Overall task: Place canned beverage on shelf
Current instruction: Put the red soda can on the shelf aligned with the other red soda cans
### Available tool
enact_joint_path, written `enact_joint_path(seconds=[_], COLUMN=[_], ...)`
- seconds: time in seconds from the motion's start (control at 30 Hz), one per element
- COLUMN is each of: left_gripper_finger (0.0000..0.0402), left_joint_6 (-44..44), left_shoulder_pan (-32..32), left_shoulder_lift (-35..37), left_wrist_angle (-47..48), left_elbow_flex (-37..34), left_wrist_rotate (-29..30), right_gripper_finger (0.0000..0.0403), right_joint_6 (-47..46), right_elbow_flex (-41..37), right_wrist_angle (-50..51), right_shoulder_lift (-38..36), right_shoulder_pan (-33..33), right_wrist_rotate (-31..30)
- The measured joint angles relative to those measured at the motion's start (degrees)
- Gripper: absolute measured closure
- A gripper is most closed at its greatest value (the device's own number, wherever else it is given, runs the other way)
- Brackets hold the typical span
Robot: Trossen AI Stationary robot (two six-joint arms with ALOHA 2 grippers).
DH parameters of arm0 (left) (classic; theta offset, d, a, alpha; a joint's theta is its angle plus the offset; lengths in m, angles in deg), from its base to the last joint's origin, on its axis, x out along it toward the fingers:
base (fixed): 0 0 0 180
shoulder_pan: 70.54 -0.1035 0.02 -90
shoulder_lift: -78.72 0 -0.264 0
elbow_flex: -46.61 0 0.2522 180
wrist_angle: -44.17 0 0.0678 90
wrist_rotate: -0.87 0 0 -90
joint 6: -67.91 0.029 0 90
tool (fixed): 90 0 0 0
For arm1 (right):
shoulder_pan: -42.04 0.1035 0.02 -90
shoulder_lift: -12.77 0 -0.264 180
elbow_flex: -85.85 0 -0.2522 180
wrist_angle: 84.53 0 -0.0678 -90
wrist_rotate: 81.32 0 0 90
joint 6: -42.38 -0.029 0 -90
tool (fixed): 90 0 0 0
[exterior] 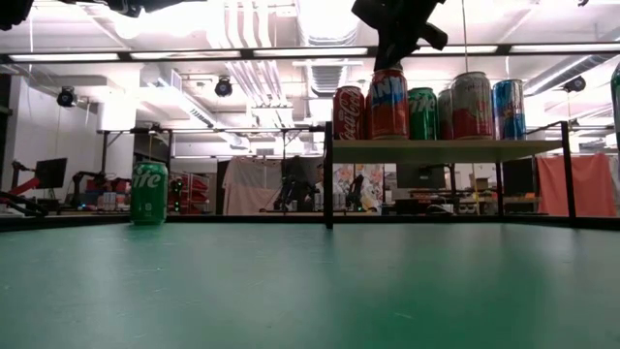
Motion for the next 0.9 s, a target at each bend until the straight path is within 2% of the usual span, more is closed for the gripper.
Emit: enact_joint_path(seconds=[0.47,0.77,0.9], left_gripper_finger=[0.0050,0.0050,0.0050], left_joint_6=[0.00,0.00,0.00], left_shoulder_pan=[0.00,0.00,0.00], left_shoulder_lift=[0.00,0.00,0.00], left_wrist_angle=[0.00,0.00,0.00], left_elbow_flex=[-0.01,-0.01,0.00], left_wrist_rotate=[0.00,0.00,0.01], right_gripper_finger=[0.0394,0.0394,0.0394], right_joint_6=[0.46,0.02,-2.91], right_elbow_flex=[1.60,4.64,5.16], right_wrist_angle=[0.70,0.28,3.09], right_shoulder_lift=[-0.39,-0.41,-0.41], right_shoulder_pan=[0.47,3.75,4.50], right_wrist_rotate=[-0.29,-0.39,1.71])
